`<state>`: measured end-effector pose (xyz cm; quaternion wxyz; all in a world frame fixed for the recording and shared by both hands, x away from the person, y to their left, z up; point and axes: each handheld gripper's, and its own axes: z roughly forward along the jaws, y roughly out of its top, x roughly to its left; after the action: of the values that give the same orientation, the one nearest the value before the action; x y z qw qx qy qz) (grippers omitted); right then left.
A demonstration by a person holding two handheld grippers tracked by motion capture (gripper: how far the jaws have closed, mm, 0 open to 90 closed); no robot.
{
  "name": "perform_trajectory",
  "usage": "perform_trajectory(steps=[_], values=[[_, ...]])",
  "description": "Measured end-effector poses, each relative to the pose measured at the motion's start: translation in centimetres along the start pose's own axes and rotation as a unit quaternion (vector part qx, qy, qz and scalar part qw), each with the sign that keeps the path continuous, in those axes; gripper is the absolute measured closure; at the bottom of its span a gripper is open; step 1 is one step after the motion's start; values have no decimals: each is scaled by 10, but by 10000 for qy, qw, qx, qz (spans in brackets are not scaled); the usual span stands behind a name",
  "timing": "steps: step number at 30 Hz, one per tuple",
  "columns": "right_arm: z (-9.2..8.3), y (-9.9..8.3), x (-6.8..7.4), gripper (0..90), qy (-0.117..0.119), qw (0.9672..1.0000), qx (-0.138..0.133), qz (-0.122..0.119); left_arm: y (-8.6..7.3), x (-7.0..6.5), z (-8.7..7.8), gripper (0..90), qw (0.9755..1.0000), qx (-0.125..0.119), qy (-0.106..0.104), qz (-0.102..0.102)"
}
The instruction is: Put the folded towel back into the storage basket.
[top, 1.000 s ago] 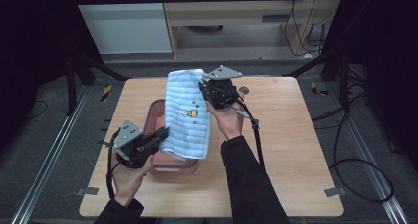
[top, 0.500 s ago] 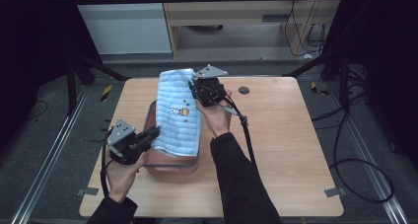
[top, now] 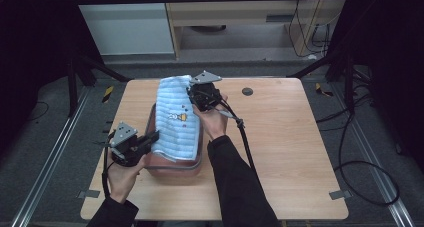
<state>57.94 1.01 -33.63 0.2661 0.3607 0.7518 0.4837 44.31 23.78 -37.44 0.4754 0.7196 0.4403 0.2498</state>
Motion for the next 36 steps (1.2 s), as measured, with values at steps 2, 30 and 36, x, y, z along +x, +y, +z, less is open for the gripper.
perform_trajectory(steps=[2,30,36], values=[[2,-4,0,834,-14,10000,48,-30,-3,0,3,860,10000,65,18,7],[30,-33,10,833,58,9992,398,-69,-31,7,20,859,9978,605,258,115],[35,-42,10,832,62,9988,478,-16,-37,10,24,859,9971,709,257,28]])
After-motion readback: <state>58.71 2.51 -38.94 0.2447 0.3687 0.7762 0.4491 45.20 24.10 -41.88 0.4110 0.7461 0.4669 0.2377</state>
